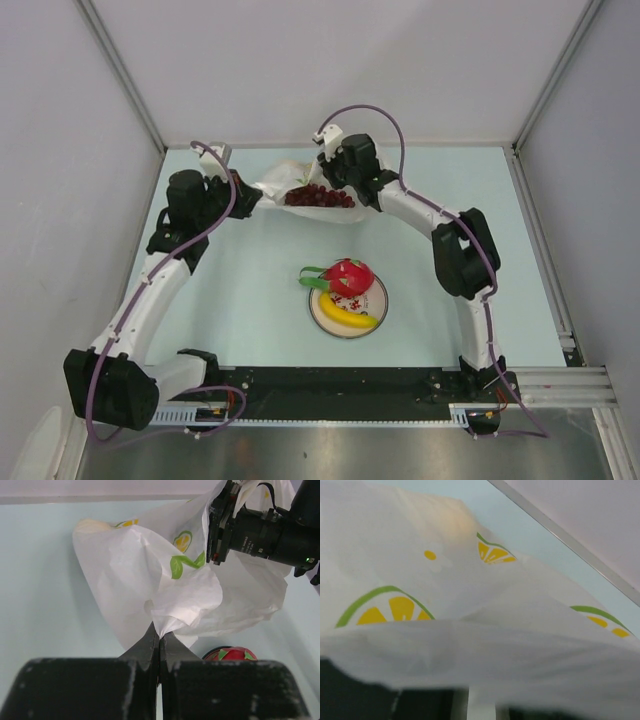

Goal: Take the fake fruits out of the plastic bag
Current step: Adjust the plastic bag at the center of the board, then take out the fake fruit from the plastic bag.

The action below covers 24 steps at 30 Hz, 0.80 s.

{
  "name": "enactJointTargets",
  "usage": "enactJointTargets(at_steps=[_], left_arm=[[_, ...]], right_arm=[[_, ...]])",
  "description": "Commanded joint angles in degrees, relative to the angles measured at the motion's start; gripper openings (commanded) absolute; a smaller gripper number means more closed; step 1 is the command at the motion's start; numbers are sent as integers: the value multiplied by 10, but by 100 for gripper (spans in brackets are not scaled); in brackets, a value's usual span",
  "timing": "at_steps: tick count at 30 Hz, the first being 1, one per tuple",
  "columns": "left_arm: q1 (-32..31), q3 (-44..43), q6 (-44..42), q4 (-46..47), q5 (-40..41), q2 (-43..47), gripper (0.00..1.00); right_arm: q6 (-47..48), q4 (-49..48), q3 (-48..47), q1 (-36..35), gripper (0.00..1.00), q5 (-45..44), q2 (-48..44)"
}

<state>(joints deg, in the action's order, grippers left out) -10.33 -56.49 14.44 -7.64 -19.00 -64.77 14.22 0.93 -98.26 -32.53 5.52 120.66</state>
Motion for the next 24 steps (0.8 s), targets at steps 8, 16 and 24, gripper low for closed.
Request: enactJointTargets(at_steps=[8,16,24], left_arm=[[0,2,28,-16,13,17,0],[1,-23,10,-27,-31,12,0],[8,-70,-30,-95,-60,16,0]], right_arm=[[-186,-3,-187,-43,68,32,148],[-302,6,-194,-46,95,14,136],[-337,4,-192,-50,99,29,155]])
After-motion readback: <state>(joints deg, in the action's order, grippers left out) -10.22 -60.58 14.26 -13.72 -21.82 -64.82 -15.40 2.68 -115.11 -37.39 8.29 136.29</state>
